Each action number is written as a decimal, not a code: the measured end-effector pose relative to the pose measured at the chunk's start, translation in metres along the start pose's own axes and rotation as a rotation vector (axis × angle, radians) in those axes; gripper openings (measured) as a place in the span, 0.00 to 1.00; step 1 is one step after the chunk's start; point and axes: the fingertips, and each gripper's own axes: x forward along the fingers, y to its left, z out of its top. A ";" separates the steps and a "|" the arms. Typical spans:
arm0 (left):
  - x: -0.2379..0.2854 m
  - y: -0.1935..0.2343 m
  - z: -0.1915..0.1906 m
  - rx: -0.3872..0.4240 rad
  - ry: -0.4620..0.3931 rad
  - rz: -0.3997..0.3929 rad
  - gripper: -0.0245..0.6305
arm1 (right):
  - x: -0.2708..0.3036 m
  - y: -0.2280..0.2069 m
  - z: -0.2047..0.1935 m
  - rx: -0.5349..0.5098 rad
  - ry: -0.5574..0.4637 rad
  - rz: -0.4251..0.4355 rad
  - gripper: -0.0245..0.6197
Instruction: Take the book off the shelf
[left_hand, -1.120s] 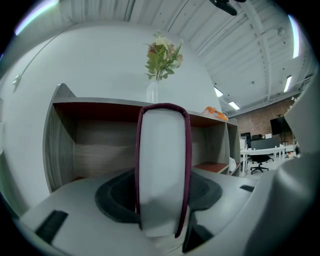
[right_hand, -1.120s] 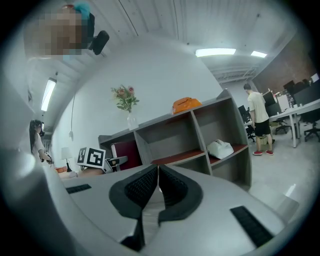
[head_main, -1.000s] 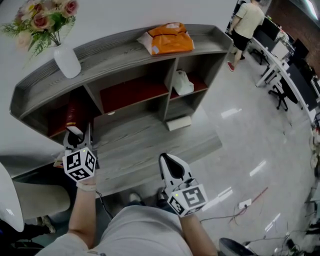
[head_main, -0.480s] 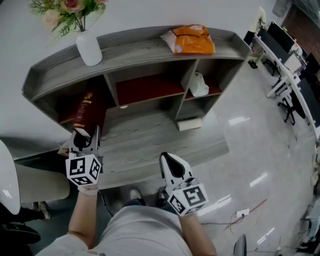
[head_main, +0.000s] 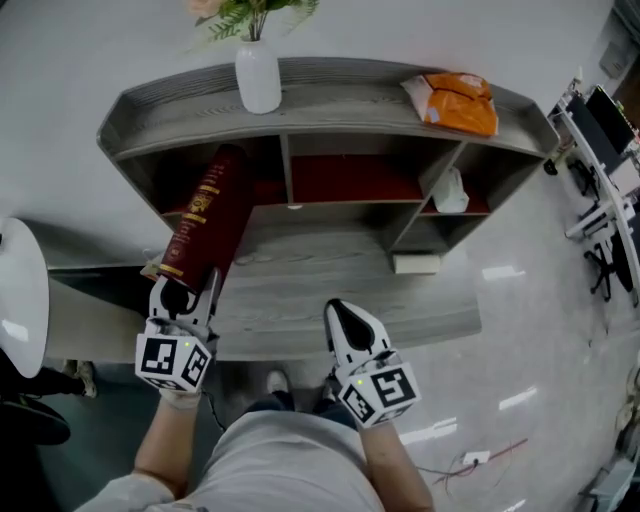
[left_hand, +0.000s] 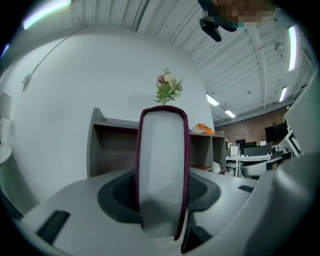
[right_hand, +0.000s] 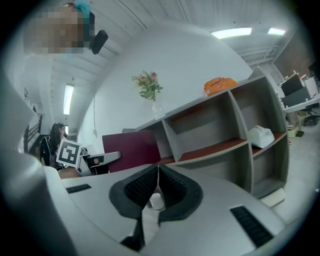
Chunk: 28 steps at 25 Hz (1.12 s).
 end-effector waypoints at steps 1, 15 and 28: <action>-0.007 0.001 0.001 -0.002 0.000 0.002 0.37 | 0.004 0.004 -0.001 0.001 0.002 0.014 0.07; -0.081 0.011 -0.021 -0.004 0.072 0.066 0.37 | 0.052 0.060 -0.016 0.009 0.038 0.186 0.07; -0.084 0.004 -0.068 -0.034 0.164 0.056 0.37 | 0.048 0.064 -0.025 -0.030 0.065 0.189 0.07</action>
